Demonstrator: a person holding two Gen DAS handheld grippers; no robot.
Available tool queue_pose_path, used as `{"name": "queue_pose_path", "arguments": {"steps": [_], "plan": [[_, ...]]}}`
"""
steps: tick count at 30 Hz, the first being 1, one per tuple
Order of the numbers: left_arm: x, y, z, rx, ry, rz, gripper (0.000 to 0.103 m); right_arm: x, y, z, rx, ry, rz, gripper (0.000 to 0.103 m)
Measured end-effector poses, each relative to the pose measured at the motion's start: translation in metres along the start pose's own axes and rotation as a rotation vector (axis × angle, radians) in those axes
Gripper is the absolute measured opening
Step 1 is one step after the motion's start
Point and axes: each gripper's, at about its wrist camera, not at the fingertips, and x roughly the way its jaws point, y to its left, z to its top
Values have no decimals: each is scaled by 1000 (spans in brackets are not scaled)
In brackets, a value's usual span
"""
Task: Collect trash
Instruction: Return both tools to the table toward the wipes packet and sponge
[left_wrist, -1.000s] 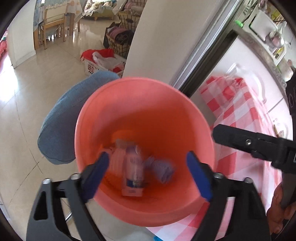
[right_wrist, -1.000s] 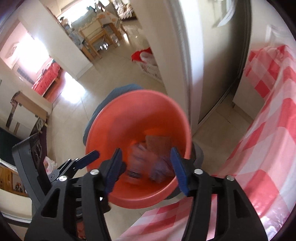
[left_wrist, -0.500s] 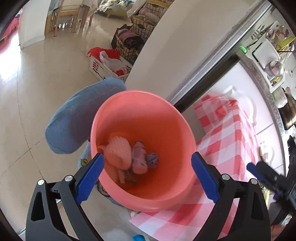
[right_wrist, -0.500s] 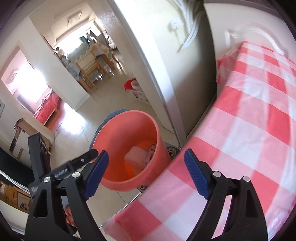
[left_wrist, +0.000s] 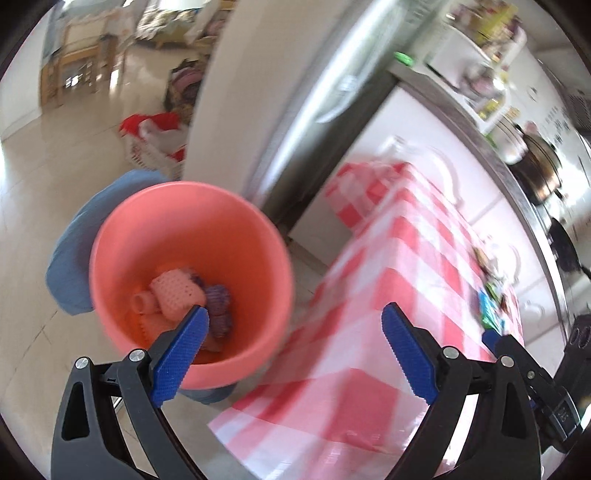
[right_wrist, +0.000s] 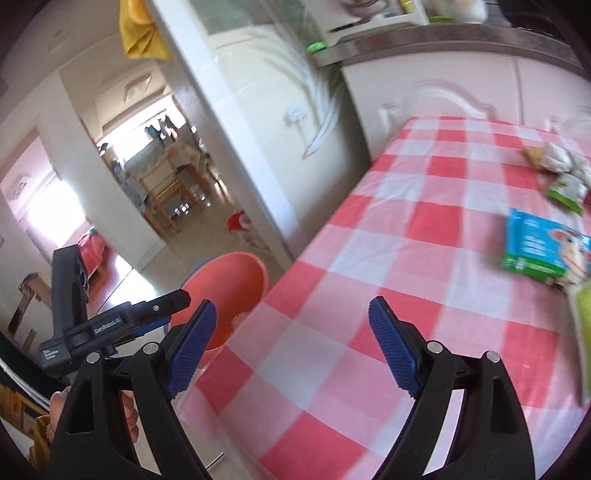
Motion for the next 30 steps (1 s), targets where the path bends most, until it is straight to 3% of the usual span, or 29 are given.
{"name": "queue_pose_path", "arguments": {"steps": [16,30], "plan": [[13,-109,-27,201,74,-66,94,-72,-73,-14,91,-141,-79,85],[36,-194,-50,344,129,-91,94,-136,-161,-34,372,-260,-143,85]]}}
